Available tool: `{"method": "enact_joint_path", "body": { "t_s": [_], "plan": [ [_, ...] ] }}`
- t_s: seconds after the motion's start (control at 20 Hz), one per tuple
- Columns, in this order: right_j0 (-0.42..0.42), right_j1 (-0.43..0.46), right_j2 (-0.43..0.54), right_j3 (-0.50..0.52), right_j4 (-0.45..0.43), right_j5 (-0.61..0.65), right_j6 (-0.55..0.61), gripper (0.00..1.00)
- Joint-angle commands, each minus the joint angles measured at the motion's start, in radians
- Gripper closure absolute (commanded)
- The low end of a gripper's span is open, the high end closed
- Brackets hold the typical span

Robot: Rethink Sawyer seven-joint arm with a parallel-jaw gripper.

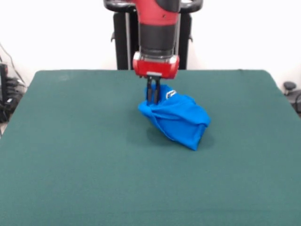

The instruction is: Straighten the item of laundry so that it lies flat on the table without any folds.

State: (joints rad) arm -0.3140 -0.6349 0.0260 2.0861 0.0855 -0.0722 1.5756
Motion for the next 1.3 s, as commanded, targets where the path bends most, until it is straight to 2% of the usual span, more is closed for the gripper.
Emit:
{"method": "enact_joint_path", "body": {
  "t_s": [0.05, 0.45, 1.05, 1.3],
  "plan": [
    [0.145, -0.181, -0.101, 0.020, 0.071, 0.260, 0.200, 1.00],
    [0.255, -0.268, -0.185, 0.019, 0.070, 0.383, 0.252, 1.00],
    [0.354, -0.348, -0.228, -0.022, 0.112, 0.535, 0.304, 1.00],
    [0.432, -0.397, -0.278, -0.054, 0.117, 0.632, 0.349, 1.00]
  ]
}}
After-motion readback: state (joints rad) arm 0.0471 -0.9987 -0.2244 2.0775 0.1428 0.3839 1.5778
